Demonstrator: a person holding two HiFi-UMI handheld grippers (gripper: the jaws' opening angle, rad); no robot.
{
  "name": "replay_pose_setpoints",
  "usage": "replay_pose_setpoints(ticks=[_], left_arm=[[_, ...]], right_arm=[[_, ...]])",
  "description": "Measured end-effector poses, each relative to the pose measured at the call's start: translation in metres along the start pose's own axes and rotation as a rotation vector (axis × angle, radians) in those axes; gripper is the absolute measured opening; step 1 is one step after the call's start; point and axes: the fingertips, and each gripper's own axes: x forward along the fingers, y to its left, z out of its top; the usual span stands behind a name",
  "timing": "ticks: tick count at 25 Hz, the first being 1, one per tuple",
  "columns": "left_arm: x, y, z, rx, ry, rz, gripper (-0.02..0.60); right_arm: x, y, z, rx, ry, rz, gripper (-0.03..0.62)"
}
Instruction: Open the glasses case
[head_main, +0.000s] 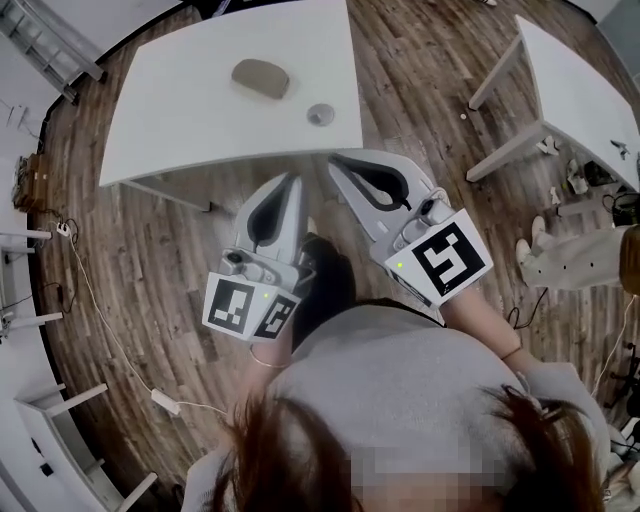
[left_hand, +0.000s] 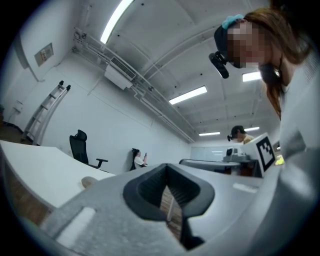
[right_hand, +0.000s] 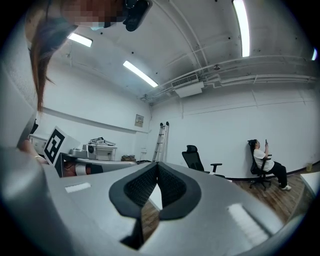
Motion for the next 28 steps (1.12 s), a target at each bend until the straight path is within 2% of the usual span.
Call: replay_pose_setpoints(ticks=[5,10,14,22,28], left_arm=[[-0.038,-0.046,0.019,0.026,-0.021,0.012,0.003],[-0.065,-0.073,0.030,-0.011,-0.035,-0.007,0.003],[-0.076,-0.088,0.037,0.032,-0.028,-0.041,0.003],[-0.103,-0.083,0.043,0.046,-0.013,-0.050,0.003],[-0.108,-0.078,0.041,0.047,-0.001,-0.048,0.003]], right_arm=[[-0.044,0.033,0.019,0.003,-0.030,-0.009,0.005],[-0.069,0.065,0.031,0.015,-0.033,-0.003,0.005],[-0.078,0.084,0.039,0.017,-0.055,0.010,0.005],[-0.072,0.112,0.038,0.066,-0.069,0.033,0.005],[-0.067,0.121,0.041,0.039,-0.070,0.038,0.005]])
